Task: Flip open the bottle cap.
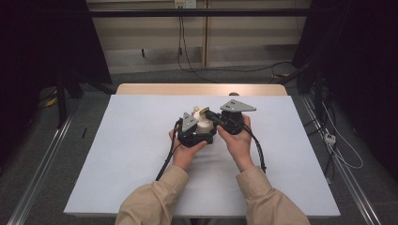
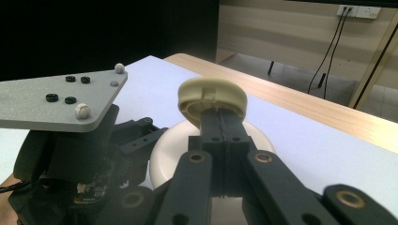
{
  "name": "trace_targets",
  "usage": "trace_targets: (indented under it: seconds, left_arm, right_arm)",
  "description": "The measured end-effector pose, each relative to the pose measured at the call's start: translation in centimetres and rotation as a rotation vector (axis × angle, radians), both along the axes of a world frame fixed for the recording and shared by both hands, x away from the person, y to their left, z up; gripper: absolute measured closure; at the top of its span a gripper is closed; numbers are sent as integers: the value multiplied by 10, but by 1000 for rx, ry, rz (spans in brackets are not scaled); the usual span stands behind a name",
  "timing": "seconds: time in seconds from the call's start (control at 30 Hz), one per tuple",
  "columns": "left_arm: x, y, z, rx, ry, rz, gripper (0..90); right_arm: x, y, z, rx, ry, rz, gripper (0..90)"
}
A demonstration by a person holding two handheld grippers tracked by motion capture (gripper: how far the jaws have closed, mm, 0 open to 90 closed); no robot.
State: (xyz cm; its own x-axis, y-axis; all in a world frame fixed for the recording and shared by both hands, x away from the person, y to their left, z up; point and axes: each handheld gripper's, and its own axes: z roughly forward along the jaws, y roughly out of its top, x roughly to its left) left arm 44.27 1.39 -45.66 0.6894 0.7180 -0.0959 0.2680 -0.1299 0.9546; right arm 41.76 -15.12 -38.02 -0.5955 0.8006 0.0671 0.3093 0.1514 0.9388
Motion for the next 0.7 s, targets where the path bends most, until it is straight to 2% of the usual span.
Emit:
trace_targets:
  seconds: [0.7]
  left_arm:
    - [0, 0, 0, 1, 0, 0, 63]
  right_arm:
    - [3, 1, -1, -7, -4, -4, 900]
